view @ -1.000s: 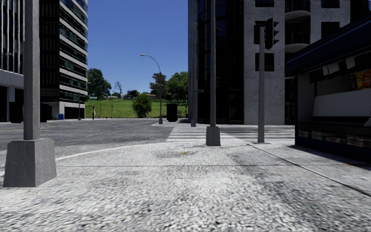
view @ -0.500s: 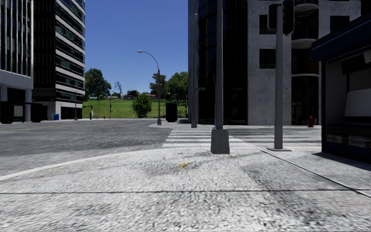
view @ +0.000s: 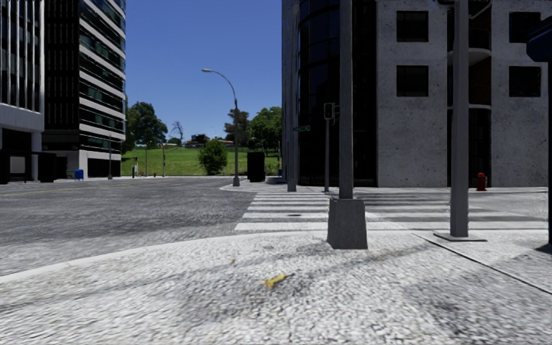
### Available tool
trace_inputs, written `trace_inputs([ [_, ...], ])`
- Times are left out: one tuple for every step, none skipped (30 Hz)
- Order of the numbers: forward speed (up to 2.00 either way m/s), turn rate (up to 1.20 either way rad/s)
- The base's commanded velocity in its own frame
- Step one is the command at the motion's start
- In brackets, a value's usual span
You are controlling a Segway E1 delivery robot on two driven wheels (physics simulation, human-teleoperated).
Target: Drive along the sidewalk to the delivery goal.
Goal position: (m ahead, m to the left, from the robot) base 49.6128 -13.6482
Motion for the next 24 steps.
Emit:
trace_inputs([
  [2.0,0.0],
  [2.0,0.0],
  [2.0,0.0],
  [2.0,0.0],
  [2.0,0.0],
  [2.0,0.0],
  [2.0,0.0],
  [2.0,0.0],
  [2.0,0.0],
  [2.0,0.0],
  [2.0,0.0],
  [2.0,0.0],
  [2.0,0.0],
  [2.0,0.0],
  [2.0,0.0],
  [2.0,0.0],
  [2.0,0.0],
  [2.0,0.0],
  [2.0,0.0],
  [2.0,0.0],
  [2.0,0.0],
  [2.0,0.0],
  [2.0,0.0],
  [2.0,0.0],
])
